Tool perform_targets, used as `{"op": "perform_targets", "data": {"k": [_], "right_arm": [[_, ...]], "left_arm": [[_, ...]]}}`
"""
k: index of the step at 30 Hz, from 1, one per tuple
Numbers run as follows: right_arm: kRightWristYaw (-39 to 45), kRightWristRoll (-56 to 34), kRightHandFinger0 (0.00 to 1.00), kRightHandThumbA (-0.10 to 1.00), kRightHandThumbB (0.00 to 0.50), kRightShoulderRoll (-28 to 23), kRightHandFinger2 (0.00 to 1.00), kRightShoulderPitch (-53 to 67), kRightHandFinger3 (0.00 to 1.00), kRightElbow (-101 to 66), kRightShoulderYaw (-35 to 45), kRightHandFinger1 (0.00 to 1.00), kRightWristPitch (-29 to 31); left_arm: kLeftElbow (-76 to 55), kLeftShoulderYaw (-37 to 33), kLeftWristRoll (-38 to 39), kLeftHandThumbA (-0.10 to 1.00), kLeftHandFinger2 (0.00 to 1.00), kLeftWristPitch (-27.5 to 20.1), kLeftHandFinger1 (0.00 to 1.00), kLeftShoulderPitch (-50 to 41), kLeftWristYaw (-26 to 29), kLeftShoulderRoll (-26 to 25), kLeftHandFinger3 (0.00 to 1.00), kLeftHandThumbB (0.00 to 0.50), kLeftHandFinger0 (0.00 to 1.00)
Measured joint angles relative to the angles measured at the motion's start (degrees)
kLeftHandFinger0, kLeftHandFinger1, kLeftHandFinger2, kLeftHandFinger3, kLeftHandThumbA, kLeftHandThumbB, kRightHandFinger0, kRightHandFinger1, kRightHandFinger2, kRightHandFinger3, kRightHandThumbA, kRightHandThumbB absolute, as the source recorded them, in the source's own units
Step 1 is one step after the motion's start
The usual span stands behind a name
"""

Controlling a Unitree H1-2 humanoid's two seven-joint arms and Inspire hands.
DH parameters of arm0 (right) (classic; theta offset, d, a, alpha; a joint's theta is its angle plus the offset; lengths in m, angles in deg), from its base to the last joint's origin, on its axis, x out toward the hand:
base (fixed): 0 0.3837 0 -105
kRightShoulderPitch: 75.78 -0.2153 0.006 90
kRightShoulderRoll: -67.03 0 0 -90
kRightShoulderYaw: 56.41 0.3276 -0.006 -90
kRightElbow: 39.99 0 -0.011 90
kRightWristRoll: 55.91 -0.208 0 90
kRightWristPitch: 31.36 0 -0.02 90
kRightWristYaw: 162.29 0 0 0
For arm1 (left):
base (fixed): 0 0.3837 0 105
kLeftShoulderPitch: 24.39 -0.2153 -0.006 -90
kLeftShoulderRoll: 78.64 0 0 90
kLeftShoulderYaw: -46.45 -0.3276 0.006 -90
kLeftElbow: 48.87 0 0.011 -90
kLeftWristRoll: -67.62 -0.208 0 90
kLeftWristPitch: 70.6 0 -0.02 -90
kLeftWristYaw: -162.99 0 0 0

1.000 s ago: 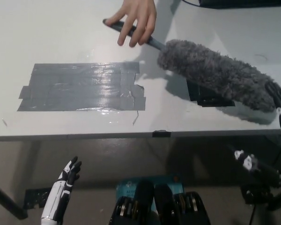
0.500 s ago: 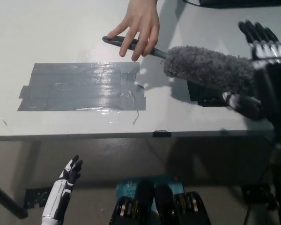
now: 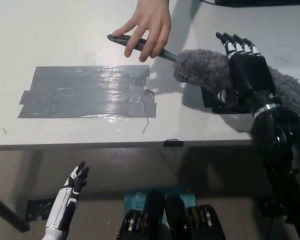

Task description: A person hands a grey duster to the robot and the robot grabs it with its right hand and places it on the black marked spot infron tof it on the desk

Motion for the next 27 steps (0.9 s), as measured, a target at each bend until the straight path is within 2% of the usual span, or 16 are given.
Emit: {"op": "perform_targets", "data": {"k": [4, 5, 6, 7, 8, 9, 10, 11, 12, 13, 14, 15, 18, 22, 26, 27], "right_arm": [[1.8, 0.0, 1.0, 0.96, 0.5, -0.5, 1.0, -1.6, 1.0, 3.6, -1.6, 1.0, -1.9], [2.0, 0.0, 1.0, 0.79, 0.497, -0.5, 1.0, -2.0, 1.0, 4.8, -1.9, 1.0, -2.1], [1.8, -0.1, 1.0, 0.47, 0.422, -0.5, 1.0, -2.3, 1.0, 6.2, -2.0, 1.0, -2.2], [0.8, -0.4, 1.0, 0.45, 0.426, -0.4, 1.0, -2.6, 1.0, 7.6, -1.7, 1.0, -2.0], [-0.1, -0.6, 0.35, 0.04, 0.308, -0.4, 0.58, -2.7, 0.73, 8.6, -1.5, 0.41, -1.9], [-1.4, -0.8, 0.07, -0.07, 0.24, -0.3, 0.42, -2.7, 0.54, 10.0, -1.3, 0.19, -1.6], [-1.9, -0.9, 0.0, -0.1, 0.199, -0.3, 0.49, -2.7, 0.52, 10.5, -1.3, 0.15, -1.5], [-3.1, -0.9, 0.0, -0.1, 0.174, -0.3, 0.67, -2.7, 0.63, 11.6, -1.3, 0.26, -1.3], [-4.3, -1.0, 0.0, -0.1, 0.169, -0.3, 0.77, -2.7, 0.72, 12.7, -1.3, 0.32, -0.9], [-5.0, -1.0, 0.0, -0.1, 0.166, -0.3, 0.85, -2.7, 0.94, 13.2, -1.3, 0.48, -0.7], [-6.1, -1.1, 0.05, -0.1, 0.165, -0.3, 0.9, -2.6, 1.0, 13.8, -1.2, 0.57, -0.4], [-6.5, -1.1, 0.08, -0.1, 0.167, -0.3, 0.92, -2.6, 1.0, 14.1, -1.2, 0.6, -0.3], [-9.7, -1.3, 0.07, -0.1, 0.178, -0.3, 0.94, -2.5, 0.99, 14.9, -1.1, 0.59, 1.1], [-13.5, -1.7, 0.06, -0.1, 0.16, -0.4, 0.98, -2.3, 1.0, 14.8, -0.6, 0.61, 3.0], [-16.8, -2.1, 0.05, -0.1, 0.158, -0.5, 0.96, -1.9, 1.0, 12.9, -0.1, 0.61, 4.7], [-17.6, -2.2, 0.05, -0.1, 0.174, -0.5, 0.93, -1.7, 1.0, 11.9, 0.1, 0.59, 5.1]], "left_arm": [[-0.1, 0.0, 0.0, 1.0, 1.0, 0.1, 1.0, 0.3, 0.0, 0.0, 1.0, 0.26, 1.0], [-0.1, 0.0, -0.1, 1.0, 1.0, 0.2, 1.0, 0.3, 0.0, 0.0, 1.0, 0.261, 1.0], [-0.2, 0.0, -0.1, 1.0, 1.0, 0.2, 1.0, 0.4, 0.0, 0.0, 1.0, 0.259, 1.0], [-0.2, 0.0, -0.1, 1.0, 1.0, 0.2, 1.0, 0.4, 0.0, 0.0, 1.0, 0.258, 1.0], [-0.2, -0.1, -0.1, 1.0, 1.0, 0.2, 1.0, 0.4, 0.0, 0.0, 1.0, 0.256, 1.0], [-0.2, -0.1, -0.1, 1.0, 1.0, 0.3, 1.0, 0.3, 0.0, 0.0, 1.0, 0.257, 1.0], [-0.2, -0.1, -0.1, 1.0, 1.0, 0.3, 1.0, 0.3, 0.0, 0.0, 1.0, 0.259, 1.0], [-0.1, -0.1, -0.1, 1.0, 1.0, 0.4, 1.0, 0.3, 0.0, 0.0, 1.0, 0.26, 1.0], [-0.1, -0.1, -0.1, 1.0, 1.0, 0.4, 1.0, 0.3, 0.0, 0.0, 1.0, 0.26, 1.0], [-0.1, -0.1, -0.1, 1.0, 1.0, 0.4, 1.0, 0.3, 0.0, 0.0, 1.0, 0.26, 1.0], [-0.1, -0.1, -0.1, 1.0, 1.0, 0.5, 1.0, 0.3, 0.0, 0.0, 1.0, 0.257, 1.0], [0.0, -0.1, -0.1, 1.0, 1.0, 0.5, 1.0, 0.3, 0.0, 0.0, 1.0, 0.248, 1.0], [0.0, -0.2, 0.0, 1.0, 1.0, 0.6, 1.0, 0.4, 0.0, 0.0, 1.0, 0.239, 1.0], [0.1, -0.2, 0.0, 1.0, 1.0, 0.6, 1.0, 0.4, 0.0, 0.0, 1.0, 0.239, 1.0], [0.1, -0.2, -0.1, 1.0, 1.0, 0.6, 1.0, 0.4, 0.0, 0.0, 1.0, 0.238, 1.0], [0.1, -0.2, -0.1, 1.0, 1.0, 0.6, 1.0, 0.4, 0.0, 0.0, 1.0, 0.24, 1.0]]}}
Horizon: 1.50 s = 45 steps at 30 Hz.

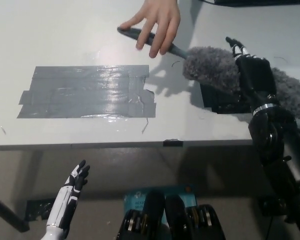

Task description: A person hands a grey duster to the robot and the robot grabs it with its right hand and places it on the black marked spot infron tof it on the desk

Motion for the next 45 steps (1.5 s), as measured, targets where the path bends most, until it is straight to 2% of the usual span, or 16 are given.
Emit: {"op": "perform_targets", "data": {"k": [5, 8, 11, 13, 22, 24, 26, 28, 29, 30, 31, 32, 33, 34, 36, 45], "right_arm": [[-3.8, 0.0, 0.07, -0.1, 0.169, -0.8, 0.95, -0.7, 1.0, -6.0, 0.7, 0.58, 1.6], [-5.2, -0.1, 0.09, -0.1, 0.215, -1.9, 0.96, -3.0, 1.0, -6.9, 0.8, 0.59, 2.8], [-5.5, -0.3, 0.04, -0.1, 0.193, -3.0, 0.93, -5.9, 0.94, -5.3, 0.7, 0.54, 3.4], [-5.5, -0.7, 0.01, -0.1, 0.175, -3.5, 0.92, -7.9, 0.97, -2.8, 0.4, 0.52, 4.1], [1.6, -5.6, 0.11, -0.1, 0.176, -4.5, 0.98, -15.0, 1.0, 15.5, -3.4, 0.65, 7.9], [3.8, -6.4, 0.11, -0.1, 0.192, -4.5, 0.99, -15.5, 0.92, 17.9, -4.3, 0.62, 8.0], [6.9, -6.8, 0.15, -0.1, 0.195, -4.6, 1.0, -16.4, 0.94, 21.4, -5.7, 0.69, 8.1], [9.3, -7.0, 0.21, -0.1, 0.206, -4.6, 1.0, -17.1, 0.95, 23.5, -6.5, 0.78, 7.9], [10.9, -7.2, 0.56, -0.03, 0.286, -4.6, 1.0, -17.5, 1.0, 25.0, -7.1, 1.0, 7.7], [10.9, -7.2, 1.0, 0.11, 0.282, -4.6, 1.0, -17.5, 1.0, 25.0, -7.1, 1.0, 7.7], [13.2, -7.4, 1.0, 0.33, 0.404, -4.6, 1.0, -17.8, 1.0, 26.5, -7.8, 1.0, 7.4], [14.1, -7.5, 0.99, 0.38, 0.409, -4.6, 1.0, -17.8, 1.0, 27.0, -8.0, 1.0, 7.4], [15.4, -7.7, 1.0, 0.44, 0.475, -4.5, 1.0, -17.8, 1.0, 27.6, -8.3, 1.0, 7.2], [17.2, -7.8, 1.0, 0.48, 0.499, -4.5, 1.0, -17.8, 1.0, 28.5, -8.6, 1.0, 6.9], [19.7, -8.0, 1.0, 0.6, 0.5, -4.5, 1.0, -17.8, 1.0, 29.5, -9.0, 1.0, 6.6], [31.2, -9.9, 1.0, 0.63, 0.5, -4.8, 1.0, -17.8, 1.0, 30.9, -9.3, 1.0, 4.7]], "left_arm": [[0.0, 0.0, 0.0, 1.0, 1.0, 0.0, 1.0, 0.4, 0.0, -0.1, 1.0, 0.24, 1.0], [0.0, 0.0, 0.0, 1.0, 1.0, 0.0, 1.0, 0.5, 0.0, -0.1, 1.0, 0.231, 1.0], [0.0, 0.0, -0.2, 1.0, 1.0, 0.0, 1.0, 0.5, 0.0, -0.1, 1.0, 0.231, 1.0], [-0.1, -0.1, -0.3, 1.0, 1.0, 0.0, 1.0, 0.5, 0.0, -0.1, 1.0, 0.229, 1.0], [-0.1, -0.1, -0.5, 1.0, 1.0, 0.0, 1.0, 0.7, 0.0, -0.2, 1.0, 0.227, 1.0], [-0.1, -0.1, -0.6, 1.0, 1.0, 0.0, 1.0, 0.7, 0.0, -0.2, 1.0, 0.23, 1.0], [0.0, -0.1, -0.7, 1.0, 1.0, 0.1, 1.0, 0.8, 0.0, -0.3, 1.0, 0.225, 1.0], [0.0, -0.1, -0.7, 1.0, 1.0, 0.1, 1.0, 0.9, 0.0, -0.2, 1.0, 0.229, 1.0], [0.0, -0.1, -0.8, 1.0, 1.0, 0.1, 1.0, 0.9, 0.0, -0.2, 1.0, 0.236, 1.0], [0.0, -0.1, -0.8, 1.0, 1.0, 0.1, 1.0, 0.9, 0.0, -0.2, 1.0, 0.238, 1.0], [0.0, -0.1, -0.8, 1.0, 1.0, 0.1, 1.0, 0.9, 0.0, -0.2, 1.0, 0.233, 1.0], [0.0, -0.1, -0.8, 1.0, 1.0, 0.1, 1.0, 0.9, 0.0, -0.2, 1.0, 0.232, 1.0], [0.0, -0.1, -0.8, 1.0, 1.0, 0.2, 1.0, 0.9, 0.0, -0.2, 1.0, 0.229, 1.0], [0.1, -0.1, -0.8, 1.0, 1.0, 0.3, 1.0, 0.9, 0.0, -0.2, 1.0, 0.223, 1.0], [0.2, -0.1, -0.8, 1.0, 1.0, 0.4, 1.0, 0.9, 0.0, -0.2, 1.0, 0.234, 1.0], [0.8, -0.1, -0.8, 1.0, 1.0, 0.6, 1.0, 0.9, 0.0, -0.2, 1.0, 0.219, 1.0]]}}
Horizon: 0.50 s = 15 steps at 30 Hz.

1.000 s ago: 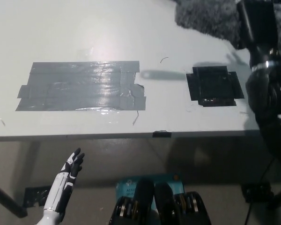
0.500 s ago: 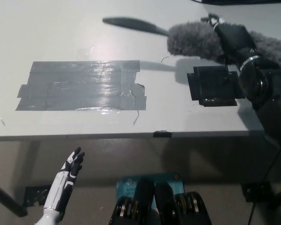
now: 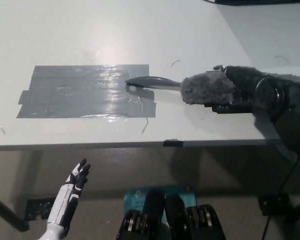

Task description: A person hands a grey duster to the robot and the robot grabs it with its right hand and places it on the black marked spot infron tof it on the desk

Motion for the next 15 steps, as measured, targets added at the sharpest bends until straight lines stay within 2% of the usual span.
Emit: {"op": "perform_targets", "data": {"k": [1, 3, 4, 7, 8, 12, 15], "right_arm": [[1.1, -0.4, 1.0, 0.68, 0.5, -0.1, 1.0, 0.0, 1.0, -0.1, 0.0, 1.0, -0.3], [3.1, -1.3, 1.0, 0.65, 0.5, -0.6, 1.0, -0.2, 1.0, -0.4, 0.0, 1.0, -0.7], [4.2, -1.8, 1.0, 0.59, 0.5, -0.9, 1.0, -0.4, 1.0, -0.8, -0.1, 1.0, -1.0], [8.2, -4.1, 1.0, 0.58, 0.5, -2.4, 1.0, -1.0, 1.0, -2.4, -0.5, 1.0, -2.3], [9.1, -4.8, 1.0, 0.54, 0.5, -2.8, 1.0, -1.2, 1.0, -3.0, -0.6, 1.0, -2.7], [13.9, -8.4, 1.0, 0.57, 0.5, -5.4, 1.0, -1.7, 1.0, -6.5, -0.8, 1.0, -4.9], [17.6, -11.7, 1.0, 0.66, 0.5, -7.4, 1.0, -2.5, 1.0, -9.1, -0.9, 1.0, -6.9]], "left_arm": [[0.0, 0.0, 0.0, 1.0, 1.0, 0.0, 1.0, 0.0, 0.0, 0.0, 1.0, 0.218, 1.0], [0.1, 0.0, 0.0, 1.0, 1.0, 0.1, 1.0, 0.0, 0.0, 0.0, 1.0, 0.212, 1.0], [0.1, 0.0, 0.0, 1.0, 1.0, 0.1, 1.0, 0.0, 0.0, 0.0, 1.0, 0.212, 1.0], [0.1, 0.0, 0.0, 1.0, 1.0, 0.1, 1.0, 0.0, 0.0, 0.0, 1.0, 0.216, 1.0], [0.1, 0.0, 0.0, 1.0, 1.0, 0.2, 1.0, 0.0, 0.0, 0.0, 1.0, 0.215, 1.0], [0.1, 0.0, 0.0, 1.0, 1.0, 0.2, 1.0, 0.0, 0.0, 0.0, 1.0, 0.215, 1.0], [0.1, 0.0, 0.0, 1.0, 1.0, 0.2, 1.0, 0.0, 0.0, 0.0, 1.0, 0.204, 1.0]]}}
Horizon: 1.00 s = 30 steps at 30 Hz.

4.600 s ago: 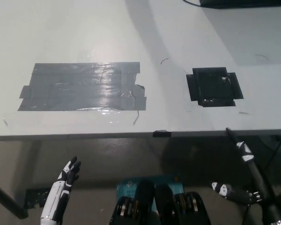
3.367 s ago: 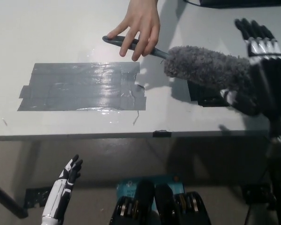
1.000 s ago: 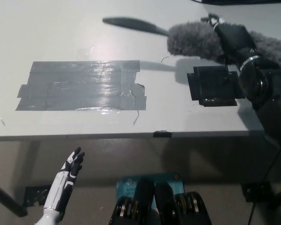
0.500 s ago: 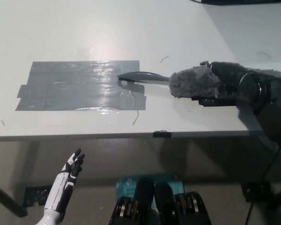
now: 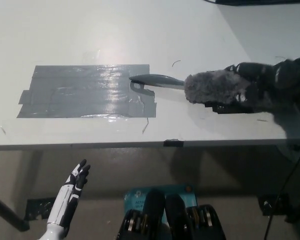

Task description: A person hands a grey duster to the robot and the robot grabs it with its right hand and places it on the black marked spot infron tof it on the desk

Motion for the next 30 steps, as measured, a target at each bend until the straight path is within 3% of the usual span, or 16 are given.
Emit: {"op": "perform_targets", "data": {"k": [2, 4, 7, 10, 11, 12, 15, 17, 18, 20, 22, 23, 24, 25, 28, 30], "right_arm": [[2.7, -2.6, 1.0, 0.65, 0.5, -1.6, 1.0, -1.2, 1.0, -1.9, -0.2, 1.0, -1.5], [4.9, -4.8, 1.0, 0.53, 0.5, -3.0, 1.0, -2.5, 1.0, -3.3, -0.6, 1.0, -2.7], [8.2, -8.0, 1.0, 0.52, 0.5, -4.9, 1.0, -5.2, 1.0, -4.4, -0.9, 1.0, -4.6], [10.9, -10.5, 1.0, 0.64, 0.499, -6.2, 1.0, -8.0, 1.0, -5.3, -0.7, 1.0, -6.2], [12.2, -11.4, 1.0, 0.69, 0.464, -6.7, 1.0, -9.2, 1.0, -6.0, -0.1, 1.0, -6.9], [13.2, -12.3, 1.0, 0.74, 0.487, -7.1, 1.0, -10.1, 1.0, -7.2, 1.0, 1.0, -7.6], [14.8, -15.0, 1.0, 0.84, 0.388, -8.5, 1.0, -11.9, 1.0, -13.8, 5.3, 1.0, -9.4], [14.9, -16.1, 1.0, 0.87, 0.399, -8.7, 1.0, -12.2, 1.0, -17.6, 7.6, 1.0, -10.1], [14.9, -16.9, 1.0, 0.88, 0.465, -8.7, 1.0, -12.1, 1.0, -20.4, 9.1, 1.0, -10.6], [14.9, -17.8, 1.0, 0.95, 0.493, -8.7, 1.0, -11.5, 1.0, -24.6, 11.1, 1.0, -11.1], [14.9, -18.4, 1.0, 0.93, 0.435, -8.7, 1.0, -10.5, 1.0, -28.4, 12.5, 1.0, -11.4], [14.8, -18.5, 1.0, 0.91, 0.486, -8.7, 1.0, -9.8, 1.0, -30.4, 13.2, 1.0, -11.6], [14.8, -18.7, 1.0, 0.92, 0.413, -8.7, 1.0, -8.5, 1.0, -32.9, 14.0, 1.0, -11.7], [14.8, -18.8, 1.0, 0.9, 0.396, -8.7, 1.0, -7.2, 1.0, -35.0, 14.7, 1.0, -11.9], [14.5, -19.3, 1.0, 0.83, 0.386, -8.6, 1.0, -1.9, 1.0, -41.2, 16.7, 1.0, -12.3], [14.1, -19.8, 1.0, 0.9, 0.413, -8.5, 1.0, 0.5, 1.0, -43.9, 17.5, 1.0, -12.4]], "left_arm": [[0.0, 0.0, 0.0, 1.0, 1.0, 0.0, 1.0, 0.0, 0.0, 0.0, 1.0, 0.197, 1.0], [0.0, 0.0, 0.0, 1.0, 1.0, 0.0, 1.0, 0.0, 0.0, 0.0, 1.0, 0.215, 1.0], [0.0, 0.0, 0.0, 1.0, 1.0, 0.0, 1.0, 0.0, 0.0, 0.0, 1.0, 0.224, 1.0], [0.0, 0.0, 0.0, 1.0, 1.0, 0.0, 1.0, 0.0, 0.0, 0.0, 1.0, 0.224, 1.0], [0.0, 0.0, 0.0, 1.0, 1.0, 0.0, 1.0, 0.0, 0.0, 0.0, 1.0, 0.23, 1.0], [-0.1, 0.0, -0.1, 1.0, 1.0, 0.0, 1.0, 0.0, 0.0, 0.0, 1.0, 0.232, 1.0], [-0.1, 0.0, -0.1, 1.0, 1.0, 0.0, 1.0, 0.0, 0.0, 0.0, 1.0, 0.237, 1.0], [-0.1, 0.0, -0.1, 1.0, 1.0, 0.0, 1.0, 0.0, 0.0, 0.0, 1.0, 0.241, 1.0], [-0.1, 0.0, -0.1, 1.0, 1.0, 0.0, 1.0, 0.0, 0.0, 0.0, 1.0, 0.237, 1.0], [-0.1, 0.0, -0.1, 1.0, 1.0, 0.0, 1.0, 0.0, 0.0, 0.0, 1.0, 0.231, 1.0], [-0.1, 0.0, -0.1, 1.0, 1.0, 0.0, 1.0, 0.0, 0.0, 0.0, 1.0, 0.224, 1.0], [-0.1, 0.0, -0.1, 1.0, 1.0, 0.0, 1.0, 0.0, 0.0, 0.0, 1.0, 0.223, 1.0], [0.0, 0.0, -0.1, 1.0, 1.0, 0.0, 1.0, 0.0, 0.0, 0.0, 1.0, 0.225, 1.0], [0.0, 0.0, -0.1, 1.0, 1.0, 0.0, 1.0, 0.0, 0.0, 0.0, 1.0, 0.224, 1.0], [0.0, 0.0, -0.1, 1.0, 1.0, 0.1, 1.0, 0.0, 0.0, 0.0, 1.0, 0.224, 1.0], [0.0, 0.0, -0.1, 1.0, 1.0, 0.1, 1.0, 0.0, 0.0, 0.0, 1.0, 0.226, 1.0]]}}
